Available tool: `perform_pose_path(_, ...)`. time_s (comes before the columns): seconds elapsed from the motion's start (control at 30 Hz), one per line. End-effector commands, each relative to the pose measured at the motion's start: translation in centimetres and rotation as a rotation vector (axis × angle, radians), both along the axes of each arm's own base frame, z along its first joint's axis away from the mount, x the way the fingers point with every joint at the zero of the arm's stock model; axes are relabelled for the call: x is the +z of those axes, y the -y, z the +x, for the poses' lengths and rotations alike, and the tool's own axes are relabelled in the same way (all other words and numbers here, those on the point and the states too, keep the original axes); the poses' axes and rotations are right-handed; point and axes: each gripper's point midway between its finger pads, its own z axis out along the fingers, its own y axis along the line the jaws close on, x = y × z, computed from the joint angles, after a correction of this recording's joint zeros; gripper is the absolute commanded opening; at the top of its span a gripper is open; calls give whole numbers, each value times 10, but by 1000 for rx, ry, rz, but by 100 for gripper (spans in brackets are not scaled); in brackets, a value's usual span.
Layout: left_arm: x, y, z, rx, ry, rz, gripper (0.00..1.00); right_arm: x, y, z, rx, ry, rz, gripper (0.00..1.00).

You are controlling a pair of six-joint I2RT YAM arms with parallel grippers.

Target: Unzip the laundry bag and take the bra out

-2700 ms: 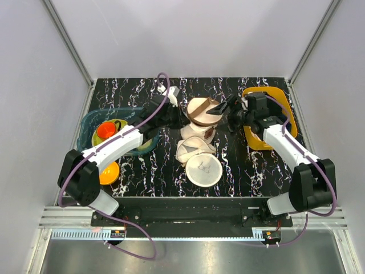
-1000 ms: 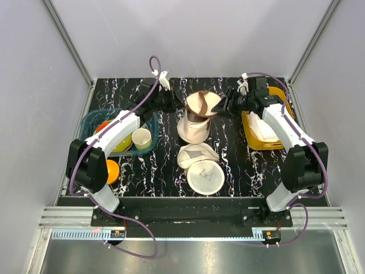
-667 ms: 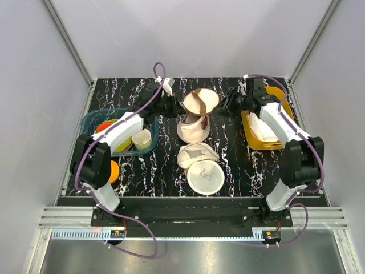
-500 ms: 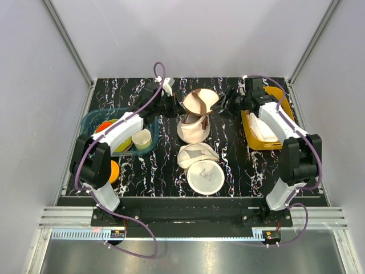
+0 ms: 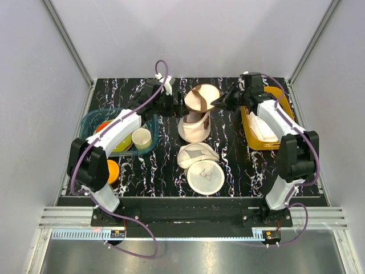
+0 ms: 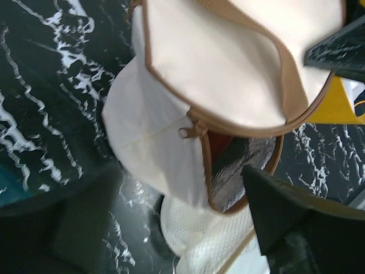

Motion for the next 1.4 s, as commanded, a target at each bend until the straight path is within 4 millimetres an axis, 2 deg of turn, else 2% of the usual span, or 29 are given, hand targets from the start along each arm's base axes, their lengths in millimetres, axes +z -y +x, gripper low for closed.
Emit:
perform_pose_path(0.0,80,-18,0,52,247,111,99,65,-5,3,-49,152,54,0)
perform_pose_path(0.07,84,-11,-2,33,263,170,99,70,-16,2,-33,150,73,0)
perform_pose_path(0.1,94,1,-10,-1,294,225,99,74,-20,2,-30,146,88,0)
perform_pose_path(0.13,87,5,-9,5,299,279,99,76,-25,1,-19,144,97,0)
perform_pose_path(0.17,86,21,-20,-29,317,312,99,79,-28,2,-9,144,108,0)
perform_pose_path(0.23,87,24,-18,2,362,389,99,81,-33,1,4,137,122,0)
perform_pose_path(0.37,85,46,-25,-35,394,423,99,84,-38,-2,26,132,140,0)
perform_pose_path(0.43,88,49,-23,-41,426,459,99,86,-39,-4,31,134,144,0)
perform_pose_path(0.57,74,60,-18,-78,436,508,99,86,-39,-7,35,128,149,0)
perform_pose_path(0.67,61,58,-6,-53,438,577,99,83,-39,-9,36,118,150,0)
perform_pose_path(0.77,57,59,0,-48,447,597,96,82,-38,-12,39,118,152,0)
perform_pose_path(0.83,57,57,5,-23,457,605,72,82,-39,-13,49,124,147,0)
perform_pose_path(0.87,59,57,7,-10,463,605,54,82,-39,-13,52,121,145,2)
perform_pose_path(0.9,62,56,9,13,464,601,11,81,-37,-13,55,125,132,28)
perform_pose_path(0.93,64,55,9,25,463,595,0,80,-32,-13,42,115,116,43)
perform_pose_path(1.0,65,53,7,24,453,576,0,79,-24,-12,27,120,91,65)
perform_pose_path(1.07,70,51,5,32,447,534,0,83,-10,-12,-5,145,53,67)
perform_pose_path(1.1,65,49,4,31,436,529,0,86,-6,-13,-16,156,36,67)
perform_pose_path(1.13,71,43,6,42,442,509,0,92,-1,-15,-34,177,16,66)
perform_pose_path(1.2,71,47,3,53,386,394,0,95,2,-17,-35,194,0,65)
perform_pose_path(1.23,72,40,8,70,369,348,0,96,2,-18,-34,197,-1,61)
perform_pose_path(1.3,87,43,5,64,327,189,0,96,2,-19,-28,196,-2,56)
perform_pose_path(1.33,84,33,10,81,302,153,0,93,1,-19,-23,189,-4,54)
perform_pose_path(1.37,99,39,8,70,300,57,0,91,1,-20,-17,188,-10,51)
